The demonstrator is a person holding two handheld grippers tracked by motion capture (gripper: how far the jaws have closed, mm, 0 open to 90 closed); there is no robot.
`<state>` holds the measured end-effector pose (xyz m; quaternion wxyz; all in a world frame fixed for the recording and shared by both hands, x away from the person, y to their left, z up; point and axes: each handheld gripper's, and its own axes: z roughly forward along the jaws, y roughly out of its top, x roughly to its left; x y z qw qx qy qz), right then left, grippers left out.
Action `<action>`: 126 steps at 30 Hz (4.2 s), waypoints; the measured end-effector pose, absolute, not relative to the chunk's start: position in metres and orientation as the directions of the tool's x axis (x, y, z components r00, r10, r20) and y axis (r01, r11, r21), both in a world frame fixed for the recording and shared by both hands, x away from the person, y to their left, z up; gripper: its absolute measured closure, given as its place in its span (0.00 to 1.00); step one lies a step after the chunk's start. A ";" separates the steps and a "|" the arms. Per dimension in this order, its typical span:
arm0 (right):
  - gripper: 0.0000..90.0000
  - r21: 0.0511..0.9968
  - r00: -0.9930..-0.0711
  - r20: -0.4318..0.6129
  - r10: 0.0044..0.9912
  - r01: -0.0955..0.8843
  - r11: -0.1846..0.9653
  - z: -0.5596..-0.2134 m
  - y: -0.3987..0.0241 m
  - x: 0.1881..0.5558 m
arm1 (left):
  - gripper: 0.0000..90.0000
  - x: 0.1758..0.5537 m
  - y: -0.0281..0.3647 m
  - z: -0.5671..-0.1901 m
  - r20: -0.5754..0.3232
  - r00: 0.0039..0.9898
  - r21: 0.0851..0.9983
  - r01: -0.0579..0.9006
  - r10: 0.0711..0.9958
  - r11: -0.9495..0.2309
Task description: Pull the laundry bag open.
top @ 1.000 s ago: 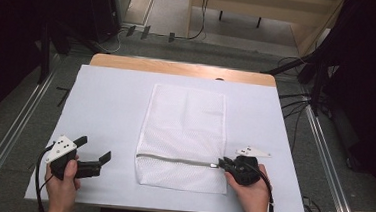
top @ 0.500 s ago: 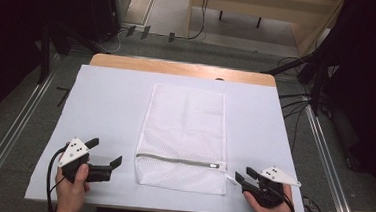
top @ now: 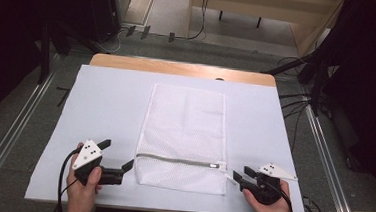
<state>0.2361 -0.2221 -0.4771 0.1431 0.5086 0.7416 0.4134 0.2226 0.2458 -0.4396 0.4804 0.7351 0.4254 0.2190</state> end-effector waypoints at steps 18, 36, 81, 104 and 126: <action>0.63 0.707 -0.466 0.272 0.842 0.690 0.154 -0.470 -0.206 0.241 | 0.16 0.239 0.128 -0.447 -0.180 0.644 0.800 0.536 0.744 -0.271; 0.69 0.673 -0.500 0.286 0.818 0.712 0.200 -0.479 -0.191 0.262 | 0.68 0.273 0.041 -0.461 -0.204 0.637 0.684 0.636 0.743 -0.358; 0.97 0.783 -0.591 0.309 0.745 0.603 0.154 -0.452 -0.175 0.253 | 0.88 0.273 0.047 -0.464 -0.405 0.693 0.714 0.647 0.596 -0.268; 0.98 0.797 -0.620 0.195 0.760 0.552 0.245 -0.444 -0.162 0.245 | 0.97 0.272 0.053 -0.460 -0.424 0.687 0.710 0.656 0.589 -0.254; 0.98 0.798 -0.576 0.192 0.794 0.563 0.216 -0.439 -0.177 0.248 | 0.97 0.263 0.132 -0.475 -0.408 0.591 0.664 0.715 0.696 -0.219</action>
